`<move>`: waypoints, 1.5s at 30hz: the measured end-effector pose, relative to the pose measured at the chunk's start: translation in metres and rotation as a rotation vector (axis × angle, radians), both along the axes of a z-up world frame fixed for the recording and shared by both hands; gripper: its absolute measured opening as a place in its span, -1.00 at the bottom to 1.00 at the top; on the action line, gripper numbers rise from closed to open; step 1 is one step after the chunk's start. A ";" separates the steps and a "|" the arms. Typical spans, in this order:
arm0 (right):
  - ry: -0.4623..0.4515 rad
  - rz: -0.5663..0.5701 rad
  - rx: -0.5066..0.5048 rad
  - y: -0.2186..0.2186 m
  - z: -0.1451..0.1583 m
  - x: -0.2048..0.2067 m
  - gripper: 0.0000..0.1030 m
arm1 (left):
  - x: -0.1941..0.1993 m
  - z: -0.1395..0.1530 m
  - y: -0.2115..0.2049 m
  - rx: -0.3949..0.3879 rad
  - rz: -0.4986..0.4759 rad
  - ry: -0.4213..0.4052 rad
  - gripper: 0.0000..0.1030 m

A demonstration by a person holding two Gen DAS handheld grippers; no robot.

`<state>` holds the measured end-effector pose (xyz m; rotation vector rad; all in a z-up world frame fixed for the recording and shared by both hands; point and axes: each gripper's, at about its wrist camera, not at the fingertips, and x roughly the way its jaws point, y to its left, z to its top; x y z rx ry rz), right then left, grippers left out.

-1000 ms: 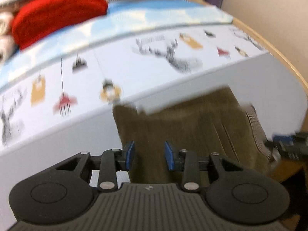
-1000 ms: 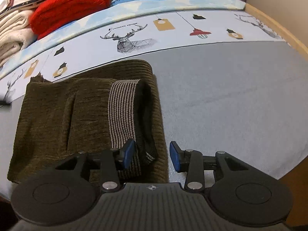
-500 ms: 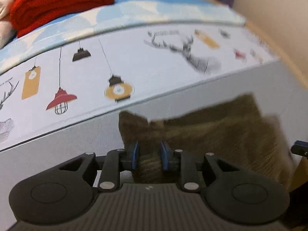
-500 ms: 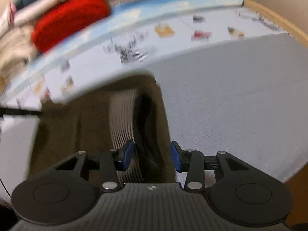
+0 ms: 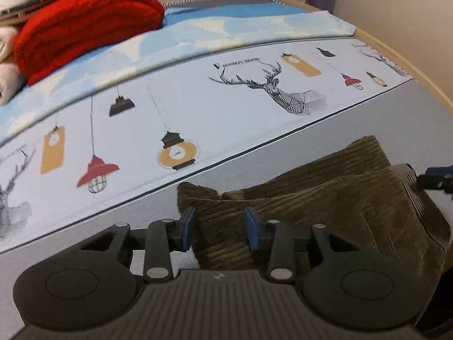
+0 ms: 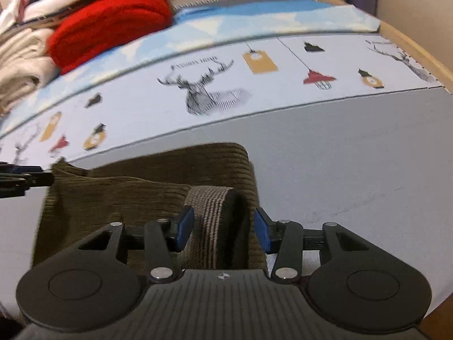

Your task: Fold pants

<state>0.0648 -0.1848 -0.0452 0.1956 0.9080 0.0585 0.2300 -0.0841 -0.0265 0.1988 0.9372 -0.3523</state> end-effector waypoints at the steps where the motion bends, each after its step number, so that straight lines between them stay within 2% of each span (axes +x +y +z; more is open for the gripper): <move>1: -0.002 -0.003 0.022 -0.004 0.004 -0.005 -0.05 | -0.003 0.001 0.002 0.001 -0.002 -0.002 -0.18; 5: 0.032 0.039 0.068 -0.010 0.008 -0.022 -0.03 | -0.018 0.007 0.006 0.005 -0.001 0.000 -0.18; 7: 0.068 0.090 0.021 -0.003 0.002 -0.032 -0.02 | -0.029 0.013 0.007 -0.002 -0.012 -0.007 -0.18; 9: 0.137 0.133 -0.072 0.006 -0.014 -0.037 0.00 | -0.043 0.019 0.005 -0.015 -0.034 -0.009 -0.18; 10: 0.135 0.124 -0.083 0.007 -0.018 -0.040 0.05 | -0.051 0.022 0.005 -0.024 -0.050 0.003 -0.18; 14: 0.136 0.049 0.028 -0.007 -0.020 -0.042 0.04 | -0.092 0.034 -0.002 -0.065 -0.142 0.037 -0.14; 16: 0.137 0.046 0.053 -0.011 -0.021 -0.044 0.04 | -0.116 0.028 -0.008 -0.084 -0.210 0.068 -0.13; 17: 0.134 0.054 0.053 -0.011 -0.021 -0.045 0.06 | -0.126 0.017 -0.014 -0.066 -0.256 0.109 -0.13; 19: 0.134 0.089 0.044 -0.011 -0.023 -0.046 0.17 | -0.145 -0.021 -0.031 0.124 -0.373 0.188 -0.12; 20: 0.141 0.105 0.047 -0.011 -0.024 -0.045 0.32 | -0.159 -0.034 -0.037 0.213 -0.454 0.152 -0.05; 21: 0.150 0.113 0.057 -0.012 -0.024 -0.045 0.36 | -0.166 -0.034 -0.041 0.245 -0.500 0.117 0.00; 22: 0.152 0.107 0.068 -0.014 -0.024 -0.045 0.37 | -0.165 -0.029 -0.042 0.228 -0.500 0.119 0.10; 25: 0.135 0.085 0.109 -0.023 -0.020 -0.039 0.38 | -0.140 -0.009 -0.021 0.021 -0.358 0.172 0.45; 26: 0.130 0.082 0.121 -0.024 -0.020 -0.036 0.40 | -0.131 -0.003 -0.014 -0.026 -0.311 0.160 0.54; 28: 0.136 0.073 0.138 -0.026 -0.024 -0.026 0.45 | -0.113 0.002 -0.002 -0.067 -0.209 0.129 0.65; 30: 0.168 0.063 0.162 -0.029 -0.032 -0.013 0.54 | -0.091 -0.001 0.010 -0.106 -0.074 0.140 0.65; 33: 0.218 0.060 0.241 -0.036 -0.047 0.006 0.64 | -0.063 -0.019 0.026 -0.199 0.094 0.236 0.65; 35: 0.245 0.065 0.279 -0.040 -0.056 0.016 0.78 | -0.051 -0.035 0.026 -0.245 0.127 0.295 0.65; 37: 0.271 0.079 0.328 -0.045 -0.065 0.023 0.79 | -0.045 -0.053 0.034 -0.288 0.134 0.332 0.65; 40: 0.284 0.106 0.368 -0.048 -0.072 0.029 0.82 | -0.034 -0.085 0.041 -0.366 0.197 0.418 0.70; 41: 0.283 0.118 0.372 -0.049 -0.073 0.030 0.83 | -0.031 -0.088 0.041 -0.381 0.203 0.425 0.71; 43: 0.276 0.139 0.389 -0.050 -0.076 0.033 0.84 | -0.022 -0.083 0.037 -0.403 0.152 0.403 0.65; 45: 0.270 0.145 0.394 -0.049 -0.075 0.033 0.72 | -0.017 -0.083 0.034 -0.397 0.119 0.405 0.57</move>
